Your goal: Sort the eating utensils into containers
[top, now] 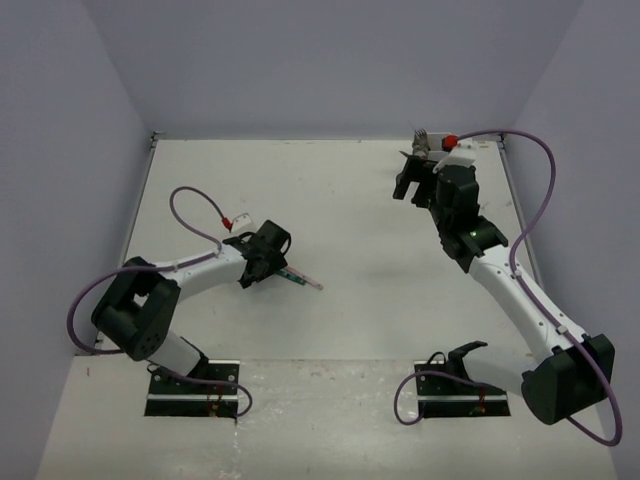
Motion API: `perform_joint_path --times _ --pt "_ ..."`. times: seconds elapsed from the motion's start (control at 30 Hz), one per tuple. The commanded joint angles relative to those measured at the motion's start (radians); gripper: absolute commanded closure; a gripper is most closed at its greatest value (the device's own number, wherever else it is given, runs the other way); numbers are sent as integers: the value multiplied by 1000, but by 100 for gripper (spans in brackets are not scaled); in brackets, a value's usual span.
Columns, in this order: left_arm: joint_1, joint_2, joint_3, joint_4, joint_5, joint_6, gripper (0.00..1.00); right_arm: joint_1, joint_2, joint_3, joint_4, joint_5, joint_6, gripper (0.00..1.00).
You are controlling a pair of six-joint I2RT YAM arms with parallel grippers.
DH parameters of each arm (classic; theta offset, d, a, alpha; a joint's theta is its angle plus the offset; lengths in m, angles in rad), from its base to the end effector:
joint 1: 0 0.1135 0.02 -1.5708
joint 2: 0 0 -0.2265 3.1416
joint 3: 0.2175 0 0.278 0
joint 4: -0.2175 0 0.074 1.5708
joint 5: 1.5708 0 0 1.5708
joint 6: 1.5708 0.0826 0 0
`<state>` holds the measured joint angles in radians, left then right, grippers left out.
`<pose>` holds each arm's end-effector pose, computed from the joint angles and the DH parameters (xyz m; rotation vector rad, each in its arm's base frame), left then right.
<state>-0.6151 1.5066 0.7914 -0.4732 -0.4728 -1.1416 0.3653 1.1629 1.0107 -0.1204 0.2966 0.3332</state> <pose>0.2706 -0.1452 0.0699 -0.7753 2.4217 0.0122 0.3401 0.1042 0.2984 0.1776 1.8281 0.2177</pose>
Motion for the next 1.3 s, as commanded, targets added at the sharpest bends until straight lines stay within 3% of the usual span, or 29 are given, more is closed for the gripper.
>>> perform_joint_path --times 0.0,0.13,0.4,0.63,0.83,0.9,1.03,1.07,1.1,1.2,1.27 --pt "11 67 72 50 8 -12 23 1 -23 -7 -8 38 12 1" --pt "15 129 108 -15 -9 -50 30 1 -25 -6 -21 45 6 1" --pt "25 132 78 -99 -47 -112 57 3 -42 -14 -28 58 12 1" --pt "29 104 46 -93 -17 -95 100 1 -58 -18 -39 50 12 1" --pt "21 -74 32 -90 -49 -26 100 1 -115 -60 -18 -103 30 1" --pt "11 -178 26 -50 -47 82 100 1 -129 -86 1 -183 33 1" --pt "-29 -321 25 215 80 377 100 3 -144 -141 88 -509 41 1" --pt "-40 -344 23 269 174 505 100 6 -135 -159 120 -643 50 1" --pt "-57 -386 14 406 233 579 100 7 -126 -165 154 -689 72 1" --pt "-141 -445 -6 586 341 732 100 18 -65 -141 177 -798 142 1" --pt "-175 -453 3 622 384 784 100 37 -40 -120 182 -827 174 1"
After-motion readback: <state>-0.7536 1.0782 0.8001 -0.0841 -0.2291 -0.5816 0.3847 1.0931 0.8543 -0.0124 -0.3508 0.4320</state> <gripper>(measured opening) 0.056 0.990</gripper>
